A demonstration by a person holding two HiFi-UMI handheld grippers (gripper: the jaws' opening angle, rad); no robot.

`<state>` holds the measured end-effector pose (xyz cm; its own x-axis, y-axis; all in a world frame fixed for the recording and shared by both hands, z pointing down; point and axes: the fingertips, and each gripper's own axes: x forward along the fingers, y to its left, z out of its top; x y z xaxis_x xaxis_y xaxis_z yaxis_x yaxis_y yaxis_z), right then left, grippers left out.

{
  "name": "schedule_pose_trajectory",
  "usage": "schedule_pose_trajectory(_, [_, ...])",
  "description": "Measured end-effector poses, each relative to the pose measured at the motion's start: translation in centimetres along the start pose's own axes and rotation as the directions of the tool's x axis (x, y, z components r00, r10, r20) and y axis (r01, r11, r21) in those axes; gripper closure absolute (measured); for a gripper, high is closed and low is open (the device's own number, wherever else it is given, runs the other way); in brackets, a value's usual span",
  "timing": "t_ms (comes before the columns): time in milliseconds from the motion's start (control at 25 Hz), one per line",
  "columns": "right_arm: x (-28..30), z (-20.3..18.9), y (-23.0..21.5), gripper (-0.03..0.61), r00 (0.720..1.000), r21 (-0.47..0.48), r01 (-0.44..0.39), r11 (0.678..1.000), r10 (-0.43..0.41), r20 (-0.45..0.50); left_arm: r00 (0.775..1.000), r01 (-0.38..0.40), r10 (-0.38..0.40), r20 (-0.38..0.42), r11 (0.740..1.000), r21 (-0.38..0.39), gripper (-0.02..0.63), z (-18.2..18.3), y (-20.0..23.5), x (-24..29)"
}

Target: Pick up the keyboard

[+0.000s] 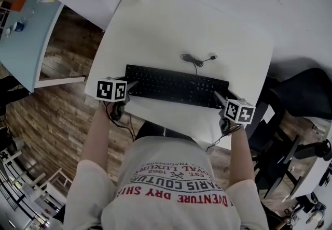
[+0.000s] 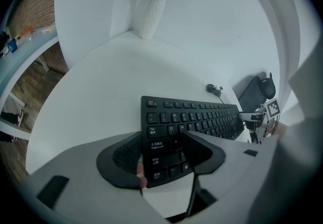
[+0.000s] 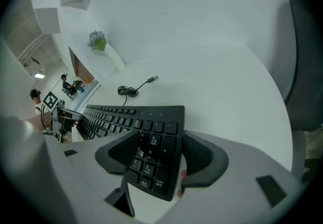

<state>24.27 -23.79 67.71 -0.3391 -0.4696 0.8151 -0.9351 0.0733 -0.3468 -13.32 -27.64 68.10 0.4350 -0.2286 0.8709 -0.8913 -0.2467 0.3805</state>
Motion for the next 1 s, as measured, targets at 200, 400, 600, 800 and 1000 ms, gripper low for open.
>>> schedule_pose_trajectory(200, [-0.2,0.0,0.2,0.296,1.0,0.002,0.015,1.0,-0.015,0.011,0.999,-0.002,0.002,0.034,1.0,0.001,0.356,0.0,0.1,-0.2])
schedule_pose_trajectory(400, [-1.0,-0.6,0.5,0.296,0.999,0.006,0.04,0.999,-0.04,0.012,1.0,-0.008,0.007,0.026,1.0,0.025,0.357,0.1,-0.1,-0.7])
schedule_pose_trajectory(600, [-2.5,-0.7,1.0,0.296,0.997,0.029,0.055,0.998,-0.056,0.044,0.998,-0.016,0.011,0.06,0.997,0.077,0.357,1.2,-0.9,-2.0])
schedule_pose_trajectory(800, [-5.0,1.0,1.5,0.296,0.991,0.025,0.073,0.997,-0.076,0.108,0.993,-0.014,-0.001,0.114,0.992,0.126,0.357,3.6,-2.5,-4.0])
schedule_pose_trajectory(1000, [-8.7,3.6,1.9,0.296,0.975,0.012,0.107,0.994,-0.108,0.194,0.979,-0.011,-0.026,0.201,0.983,0.181,0.357,6.4,-4.9,-6.6])
